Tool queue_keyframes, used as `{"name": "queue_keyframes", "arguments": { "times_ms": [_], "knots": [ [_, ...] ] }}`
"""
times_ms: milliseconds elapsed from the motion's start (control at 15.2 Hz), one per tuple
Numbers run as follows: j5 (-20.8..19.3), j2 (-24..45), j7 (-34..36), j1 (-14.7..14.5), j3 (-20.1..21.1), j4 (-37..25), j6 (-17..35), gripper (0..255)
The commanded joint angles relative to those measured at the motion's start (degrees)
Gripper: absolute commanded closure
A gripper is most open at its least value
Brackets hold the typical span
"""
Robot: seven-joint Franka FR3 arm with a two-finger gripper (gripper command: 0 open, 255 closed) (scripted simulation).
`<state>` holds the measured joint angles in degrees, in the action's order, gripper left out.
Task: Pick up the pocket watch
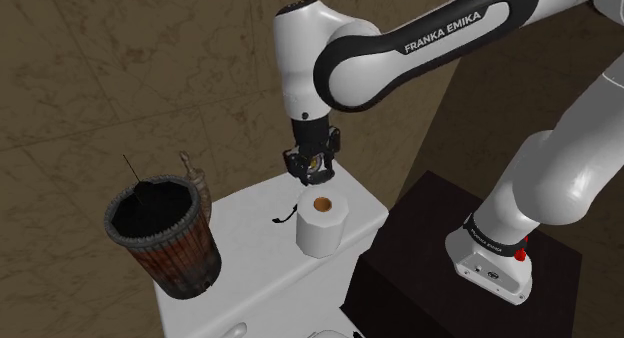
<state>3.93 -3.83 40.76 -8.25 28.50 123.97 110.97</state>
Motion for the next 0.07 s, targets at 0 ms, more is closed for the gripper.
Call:
{"name": "queue_keyframes", "arguments": {
  "times_ms": [0],
  "knots": [
    [0.18,-0.40,-0.15,0.02,-0.06,-0.12,-0.51,255]
  ]
}}
